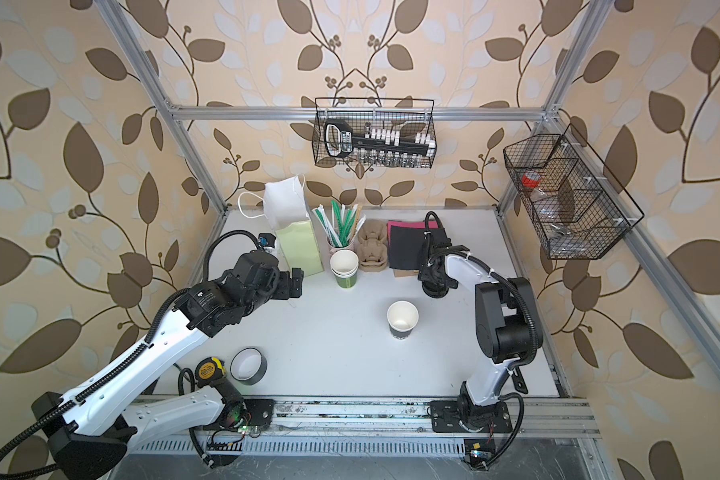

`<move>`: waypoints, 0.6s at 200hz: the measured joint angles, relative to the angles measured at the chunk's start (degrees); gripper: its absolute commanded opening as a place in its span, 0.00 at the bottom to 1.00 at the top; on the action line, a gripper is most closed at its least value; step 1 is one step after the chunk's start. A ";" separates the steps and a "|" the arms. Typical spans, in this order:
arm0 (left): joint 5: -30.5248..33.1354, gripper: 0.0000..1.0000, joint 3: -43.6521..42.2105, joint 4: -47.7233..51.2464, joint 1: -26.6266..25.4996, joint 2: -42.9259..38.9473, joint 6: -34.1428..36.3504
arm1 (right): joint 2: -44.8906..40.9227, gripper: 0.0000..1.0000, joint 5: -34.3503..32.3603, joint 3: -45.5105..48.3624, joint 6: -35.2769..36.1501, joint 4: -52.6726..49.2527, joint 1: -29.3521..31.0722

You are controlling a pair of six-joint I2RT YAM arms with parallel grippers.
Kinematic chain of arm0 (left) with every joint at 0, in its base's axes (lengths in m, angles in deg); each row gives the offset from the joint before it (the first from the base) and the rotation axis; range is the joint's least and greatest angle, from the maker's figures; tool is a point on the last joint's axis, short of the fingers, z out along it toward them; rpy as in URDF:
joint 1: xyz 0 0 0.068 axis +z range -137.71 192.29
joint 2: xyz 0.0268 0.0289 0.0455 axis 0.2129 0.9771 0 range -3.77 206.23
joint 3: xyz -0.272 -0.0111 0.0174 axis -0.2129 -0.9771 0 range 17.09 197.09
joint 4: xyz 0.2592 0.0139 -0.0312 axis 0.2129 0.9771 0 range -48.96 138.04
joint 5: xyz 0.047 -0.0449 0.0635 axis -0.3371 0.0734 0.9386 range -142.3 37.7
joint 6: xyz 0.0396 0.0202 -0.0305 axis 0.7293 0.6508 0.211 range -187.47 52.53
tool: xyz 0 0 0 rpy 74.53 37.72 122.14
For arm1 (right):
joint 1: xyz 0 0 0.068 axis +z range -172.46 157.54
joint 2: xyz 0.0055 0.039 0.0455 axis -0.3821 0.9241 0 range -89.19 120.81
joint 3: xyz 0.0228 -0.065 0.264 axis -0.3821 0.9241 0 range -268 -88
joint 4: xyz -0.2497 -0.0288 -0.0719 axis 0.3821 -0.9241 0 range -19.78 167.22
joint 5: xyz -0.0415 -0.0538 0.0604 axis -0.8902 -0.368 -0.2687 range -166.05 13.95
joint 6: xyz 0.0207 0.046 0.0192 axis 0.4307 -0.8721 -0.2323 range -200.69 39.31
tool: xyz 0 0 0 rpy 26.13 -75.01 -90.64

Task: Pack the takeout coffee
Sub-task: 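Lift the black lid off the table with the right gripper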

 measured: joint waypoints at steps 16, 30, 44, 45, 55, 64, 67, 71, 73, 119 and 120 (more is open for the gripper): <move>0.00 0.99 0.00 0.00 0.00 0.00 0.04 | 0.00 0.79 -0.79 0.00 0.02 -0.11 0.68; 0.02 0.99 0.00 0.00 0.00 0.00 0.07 | 0.00 0.78 -1.11 0.00 0.15 -0.15 1.18; 0.02 0.99 0.00 0.00 0.00 0.00 0.07 | 0.04 0.77 -1.31 0.00 0.22 -0.15 1.42; 0.02 0.99 0.00 0.00 0.00 0.00 0.07 | 0.04 0.77 -1.33 0.00 0.20 -0.17 1.44; 0.02 0.99 0.00 0.00 0.00 0.00 0.07 | 0.24 0.77 -1.42 0.00 0.22 -0.15 1.44; 0.02 0.99 0.00 0.00 0.00 0.00 0.07 | 0.46 0.78 -1.44 0.00 0.22 -0.15 1.44; 0.04 0.99 0.00 0.00 0.00 0.00 0.07 | 0.57 0.77 -1.44 0.00 0.22 -0.15 1.44; 0.02 0.99 0.00 0.00 0.00 0.00 0.07 | 0.68 0.78 -1.46 0.00 0.22 -0.17 1.42; 0.02 0.99 0.00 0.00 0.00 0.00 0.07 | 0.72 0.78 -1.49 0.00 0.22 -0.15 1.42; 0.04 0.99 0.00 0.00 0.00 0.00 0.09 | 1.09 0.73 -1.86 0.00 0.24 -0.28 1.44; 0.04 0.99 0.00 0.00 0.00 0.00 0.09 | 1.09 0.73 -1.86 0.00 0.24 -0.28 1.44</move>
